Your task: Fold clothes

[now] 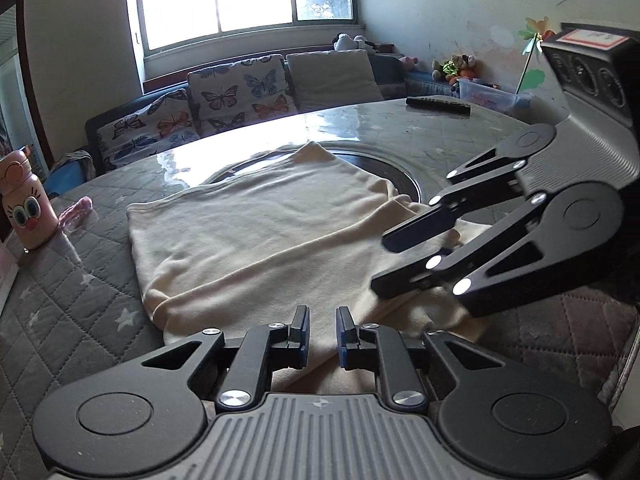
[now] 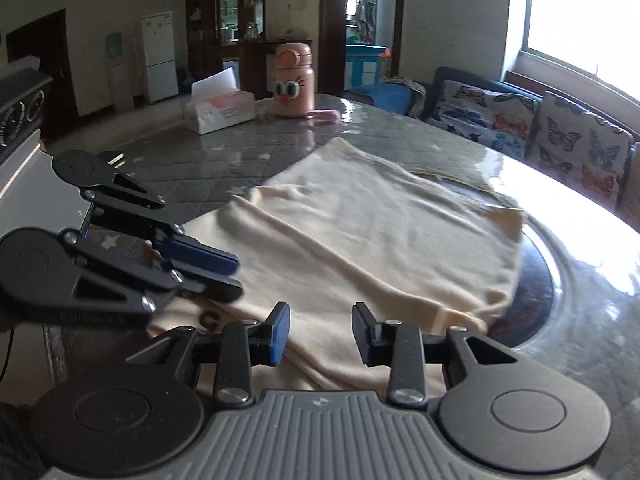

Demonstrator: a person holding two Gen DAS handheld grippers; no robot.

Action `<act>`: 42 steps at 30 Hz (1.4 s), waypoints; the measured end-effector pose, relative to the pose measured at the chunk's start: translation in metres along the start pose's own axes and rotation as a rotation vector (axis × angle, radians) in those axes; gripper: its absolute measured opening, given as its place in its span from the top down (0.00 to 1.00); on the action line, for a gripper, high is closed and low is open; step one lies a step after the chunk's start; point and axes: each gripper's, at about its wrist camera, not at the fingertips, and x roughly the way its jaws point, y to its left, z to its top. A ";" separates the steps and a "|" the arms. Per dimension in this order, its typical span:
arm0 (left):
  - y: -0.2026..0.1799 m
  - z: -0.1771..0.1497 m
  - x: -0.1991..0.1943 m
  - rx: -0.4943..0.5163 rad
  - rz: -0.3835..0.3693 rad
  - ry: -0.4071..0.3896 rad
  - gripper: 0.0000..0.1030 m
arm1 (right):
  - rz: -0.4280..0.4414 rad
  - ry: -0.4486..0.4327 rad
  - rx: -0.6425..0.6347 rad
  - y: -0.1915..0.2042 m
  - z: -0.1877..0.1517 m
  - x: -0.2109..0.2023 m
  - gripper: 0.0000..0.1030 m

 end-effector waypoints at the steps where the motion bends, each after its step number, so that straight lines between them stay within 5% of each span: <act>1: 0.000 -0.002 0.000 -0.001 0.001 0.003 0.84 | 0.006 0.005 -0.006 0.003 -0.001 0.004 0.67; 13: 0.012 -0.010 -0.031 0.020 0.027 -0.007 0.77 | -0.031 0.036 0.114 -0.026 -0.025 -0.020 0.69; 16: 0.012 -0.014 -0.045 0.070 0.035 -0.006 0.65 | -0.025 0.030 0.139 -0.030 -0.028 -0.023 0.69; 21: 0.003 -0.026 -0.054 0.192 0.029 0.019 0.57 | -0.020 0.020 0.130 -0.031 -0.025 -0.027 0.69; 32: -0.034 -0.039 -0.028 0.372 0.012 -0.020 0.52 | -0.031 0.029 0.007 -0.019 -0.021 -0.047 0.57; 37: -0.027 -0.029 -0.024 0.291 -0.016 -0.042 0.85 | -0.029 0.038 -0.069 -0.012 -0.025 -0.058 0.51; 42: -0.004 -0.006 -0.024 0.147 -0.022 -0.069 0.90 | -0.019 0.036 -0.173 -0.001 -0.029 -0.059 0.43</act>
